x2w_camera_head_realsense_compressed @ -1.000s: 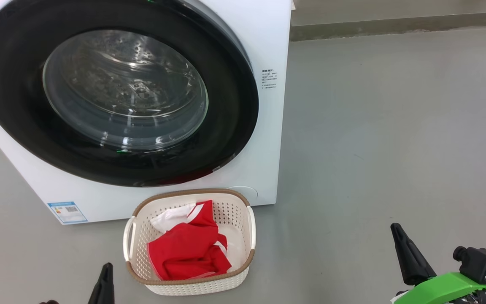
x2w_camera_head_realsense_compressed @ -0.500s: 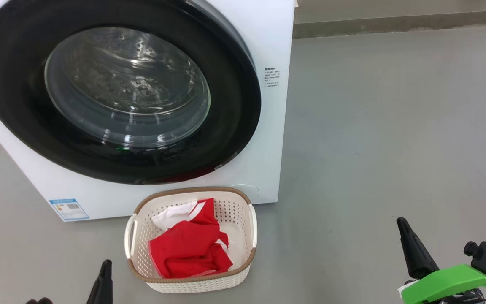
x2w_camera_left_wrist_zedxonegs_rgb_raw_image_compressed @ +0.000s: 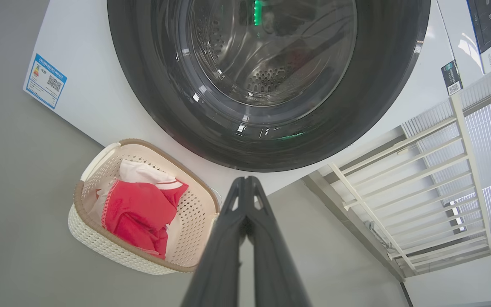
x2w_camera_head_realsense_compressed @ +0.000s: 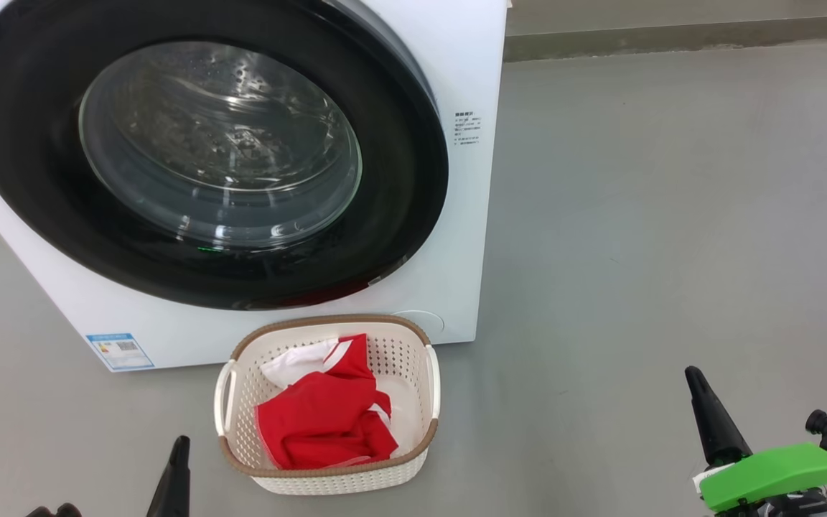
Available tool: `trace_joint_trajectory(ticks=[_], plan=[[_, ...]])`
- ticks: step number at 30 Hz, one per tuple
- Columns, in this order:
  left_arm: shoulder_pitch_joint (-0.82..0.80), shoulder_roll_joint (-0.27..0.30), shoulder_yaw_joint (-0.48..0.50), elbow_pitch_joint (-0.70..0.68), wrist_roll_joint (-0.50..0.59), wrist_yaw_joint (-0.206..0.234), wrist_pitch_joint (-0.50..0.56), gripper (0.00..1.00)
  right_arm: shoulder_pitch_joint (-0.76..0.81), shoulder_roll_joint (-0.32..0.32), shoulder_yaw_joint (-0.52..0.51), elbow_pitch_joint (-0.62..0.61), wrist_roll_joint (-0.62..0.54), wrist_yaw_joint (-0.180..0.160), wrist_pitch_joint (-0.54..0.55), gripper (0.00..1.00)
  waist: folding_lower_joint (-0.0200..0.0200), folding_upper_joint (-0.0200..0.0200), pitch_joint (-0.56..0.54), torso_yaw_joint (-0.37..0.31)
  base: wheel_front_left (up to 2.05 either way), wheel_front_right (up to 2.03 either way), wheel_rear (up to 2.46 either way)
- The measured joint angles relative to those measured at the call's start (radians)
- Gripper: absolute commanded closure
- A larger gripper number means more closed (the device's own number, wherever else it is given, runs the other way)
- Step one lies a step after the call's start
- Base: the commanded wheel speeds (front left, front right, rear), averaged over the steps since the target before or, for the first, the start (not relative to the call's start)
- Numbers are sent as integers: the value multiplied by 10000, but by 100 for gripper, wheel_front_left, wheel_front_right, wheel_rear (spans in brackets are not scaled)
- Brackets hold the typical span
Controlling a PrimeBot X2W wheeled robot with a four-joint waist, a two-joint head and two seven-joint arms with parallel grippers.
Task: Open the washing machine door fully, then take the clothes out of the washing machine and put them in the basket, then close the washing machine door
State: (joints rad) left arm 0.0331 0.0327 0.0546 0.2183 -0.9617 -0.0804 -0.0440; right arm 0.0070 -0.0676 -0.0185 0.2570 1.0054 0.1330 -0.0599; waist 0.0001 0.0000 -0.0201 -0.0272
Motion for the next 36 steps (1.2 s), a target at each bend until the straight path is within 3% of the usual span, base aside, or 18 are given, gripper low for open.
trace_joint_trajectory(ticks=[36], plan=[[-631, 8, 142, 274, -4008, -259, 970, 100, -409, 88, -625, 61, 3835, -15, 972, 100, -1, 0, 148, 174, 0, 0, 0]])
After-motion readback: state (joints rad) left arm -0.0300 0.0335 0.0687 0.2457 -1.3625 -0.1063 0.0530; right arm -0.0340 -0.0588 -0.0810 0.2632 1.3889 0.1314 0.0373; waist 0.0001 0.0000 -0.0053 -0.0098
